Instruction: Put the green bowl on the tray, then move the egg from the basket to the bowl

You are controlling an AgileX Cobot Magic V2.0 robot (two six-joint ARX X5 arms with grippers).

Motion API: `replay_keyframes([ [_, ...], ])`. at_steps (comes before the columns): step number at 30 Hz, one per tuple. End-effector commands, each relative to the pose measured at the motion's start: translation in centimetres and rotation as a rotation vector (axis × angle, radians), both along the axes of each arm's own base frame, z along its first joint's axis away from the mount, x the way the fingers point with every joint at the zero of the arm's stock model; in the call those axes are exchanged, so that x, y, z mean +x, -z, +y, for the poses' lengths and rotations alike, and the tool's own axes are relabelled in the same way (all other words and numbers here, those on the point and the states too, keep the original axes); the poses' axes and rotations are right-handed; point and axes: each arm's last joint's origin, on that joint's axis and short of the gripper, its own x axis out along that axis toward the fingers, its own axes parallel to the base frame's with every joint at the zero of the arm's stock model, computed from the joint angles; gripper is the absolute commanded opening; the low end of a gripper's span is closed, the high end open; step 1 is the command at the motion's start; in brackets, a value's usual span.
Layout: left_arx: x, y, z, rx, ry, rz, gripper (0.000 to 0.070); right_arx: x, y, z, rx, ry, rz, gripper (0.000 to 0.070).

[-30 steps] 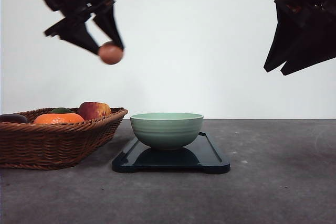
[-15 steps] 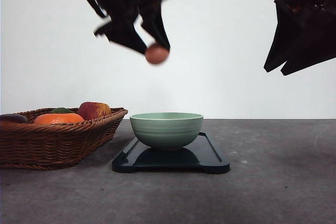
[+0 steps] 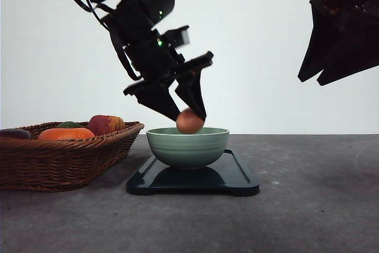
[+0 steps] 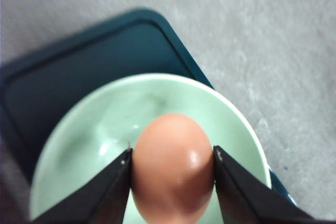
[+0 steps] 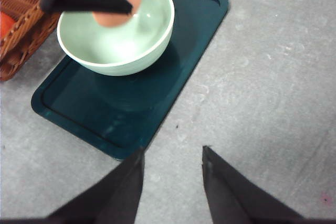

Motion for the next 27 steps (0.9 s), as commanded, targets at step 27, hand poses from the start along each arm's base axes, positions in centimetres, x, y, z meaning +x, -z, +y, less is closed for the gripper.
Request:
replay_keyframes([
  [27, 0.8, 3.1, -1.3, 0.051, 0.010, 0.041, 0.0383, 0.1, 0.0, 0.1, 0.002, -0.002, 0.005, 0.0215],
])
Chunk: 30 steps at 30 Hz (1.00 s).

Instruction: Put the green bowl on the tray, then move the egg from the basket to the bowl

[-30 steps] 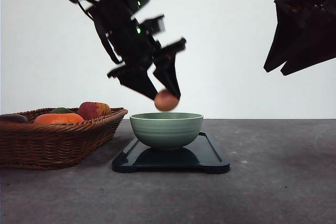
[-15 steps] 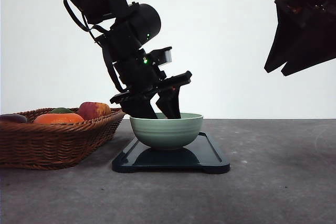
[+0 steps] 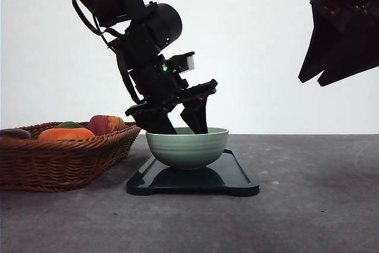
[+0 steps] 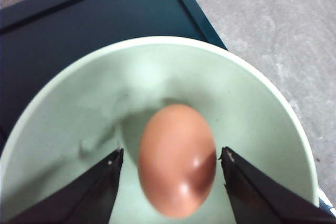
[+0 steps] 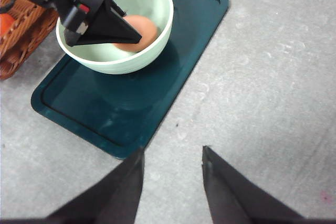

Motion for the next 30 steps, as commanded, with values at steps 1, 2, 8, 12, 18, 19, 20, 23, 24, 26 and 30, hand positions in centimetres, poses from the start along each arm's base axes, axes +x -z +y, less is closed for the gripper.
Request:
replay_keyframes([
  [1, 0.2, -0.1, -0.6, -0.004, 0.012, -0.013, 0.0383, 0.1, -0.1, 0.2, 0.003, -0.002, 0.002, 0.0215],
  [2, 0.2, -0.4, -0.5, -0.006, 0.012, -0.017, 0.0383, 0.1, 0.0, 0.1, 0.001, -0.002, 0.006, 0.0215],
  [8, -0.2, -3.9, -0.1, -0.034, 0.008, -0.061, 0.0383, -0.1, 0.2, 0.1, -0.012, -0.002, 0.032, 0.0215],
  [12, -1.2, -7.5, 1.0, -0.054, -0.003, -0.086, 0.0383, -0.1, 0.3, 0.0, -0.018, -0.003, 0.039, 0.0215],
  [18, -3.8, -11.2, 3.1, -0.048, 0.009, -0.114, 0.0382, -0.1, 0.2, 0.1, -0.017, -0.005, 0.031, 0.0215],
  [19, -4.2, -11.4, 3.5, -0.050, 0.006, -0.118, 0.0382, -0.1, 0.2, 0.1, -0.016, -0.005, 0.030, 0.0215],
  [20, -4.7, -11.6, 4.0, -0.053, 0.002, -0.122, 0.0382, -0.1, 0.2, 0.1, -0.017, -0.005, 0.030, 0.0215],
  [23, -6.3, -11.5, 5.5, -0.067, -0.019, -0.132, 0.0382, -0.1, 0.2, 0.1, -0.016, -0.006, 0.027, 0.0215],
  [24, -6.9, -11.4, 6.0, -0.076, -0.029, -0.136, 0.0382, -0.1, 0.1, 0.1, -0.014, -0.006, 0.024, 0.0215],
  [26, -8.0, -11.1, 6.9, -0.105, -0.059, -0.146, 0.0382, 0.0, 0.0, 0.1, -0.006, -0.009, 0.014, 0.0215],
  [30, -10.1, -9.9, 8.8, -0.154, -0.112, -0.167, 0.0382, 0.1, -0.2, 0.2, 0.011, -0.014, -0.010, 0.0215],
])
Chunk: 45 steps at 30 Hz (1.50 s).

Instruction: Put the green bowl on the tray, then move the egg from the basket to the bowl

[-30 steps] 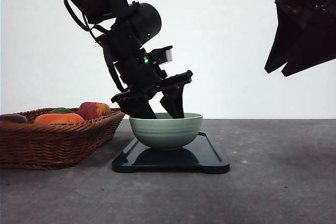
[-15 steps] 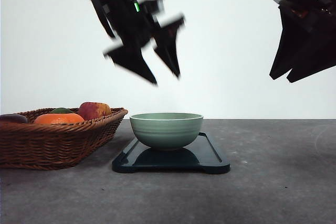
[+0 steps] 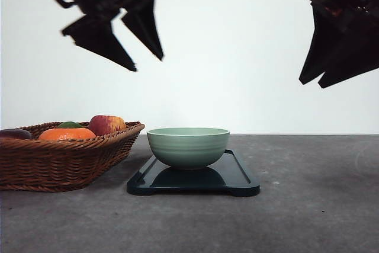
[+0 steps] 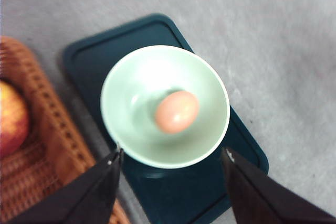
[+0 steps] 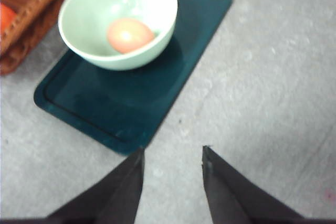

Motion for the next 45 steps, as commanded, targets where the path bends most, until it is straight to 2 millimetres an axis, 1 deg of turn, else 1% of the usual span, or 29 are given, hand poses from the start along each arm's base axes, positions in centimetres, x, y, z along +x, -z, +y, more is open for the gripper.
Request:
replay_keyframes([
  [1, -0.7, 0.6, 0.5, -0.029, -0.029, 0.011, 0.0382, 0.2, -0.2, 0.2, 0.010, -0.008, -0.017, 0.0215],
  [7, -3.6, 2.0, 2.9, -0.026, -0.058, 0.022, 0.0382, 0.3, -0.4, 0.3, 0.022, -0.008, -0.041, 0.0215],
  [14, -5.9, 2.5, 5.0, -0.035, -0.095, 0.006, 0.0382, 0.3, -0.4, 0.3, 0.022, -0.008, -0.042, 0.0215],
  [19, -6.5, 2.3, 6.2, -0.038, -0.137, 0.000, 0.0382, 0.3, -0.4, 0.3, 0.023, -0.007, -0.040, 0.0215],
  [25, -6.5, 2.3, 6.5, -0.037, -0.146, 0.000, 0.0381, 0.3, -0.4, 0.3, 0.030, -0.020, -0.036, 0.0215],
  [26, -6.5, 2.3, 6.5, -0.037, -0.145, 0.000, 0.0339, 0.3, -0.4, 0.3, 0.031, -0.020, -0.037, 0.0178],
  [27, -6.5, 2.3, 6.4, -0.037, -0.144, 0.000, 0.0228, 0.3, -0.4, 0.3, 0.032, -0.019, -0.036, 0.0111],
  [28, -6.5, 2.3, 6.4, -0.036, -0.142, 0.001, 0.0030, 0.3, -0.4, 0.3, 0.033, -0.019, -0.035, 0.0012],
  [29, -6.5, 2.3, 6.4, -0.034, -0.142, 0.005, 0.0012, 0.3, -0.4, 0.3, 0.034, -0.018, -0.035, 0.0009],
  [31, -6.6, 2.4, 6.5, -0.031, -0.142, 0.012, 0.0001, 0.3, -0.4, 0.3, 0.036, -0.023, -0.032, 0.0015],
  [45, -6.6, 2.4, 6.5, -0.031, -0.141, 0.010, 0.0000, 0.6, -0.9, 0.5, 0.055, -0.018, -0.083, 0.0015],
])
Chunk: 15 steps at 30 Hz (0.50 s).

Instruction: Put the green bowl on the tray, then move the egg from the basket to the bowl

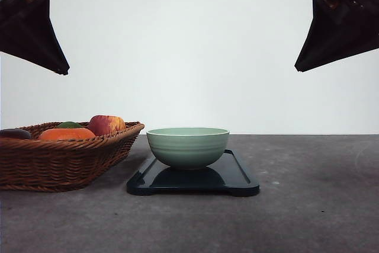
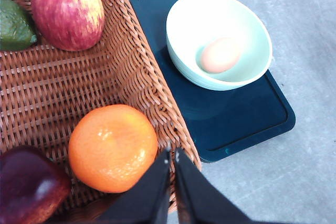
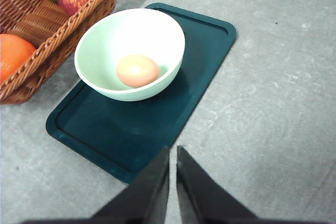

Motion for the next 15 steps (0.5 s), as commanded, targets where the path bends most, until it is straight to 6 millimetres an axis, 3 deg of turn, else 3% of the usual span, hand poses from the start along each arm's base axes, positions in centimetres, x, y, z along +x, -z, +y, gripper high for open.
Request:
replay_keyframes([
  [1, 0.1, -0.1, -0.2, -0.003, 0.005, -0.009, 0.0000, 0.1, -0.2, 0.2, 0.007, -0.003, -0.010, 0.0015],
  [9, -2.1, -1.0, 1.8, 0.069, 0.040, -0.206, 0.0000, 0.1, -0.2, 0.2, 0.007, -0.003, -0.010, 0.0015],
  [15, -6.1, 3.3, 5.0, 0.041, -0.088, -0.361, 0.0000, 0.1, -0.2, 0.2, 0.007, -0.003, -0.010, 0.0015],
])
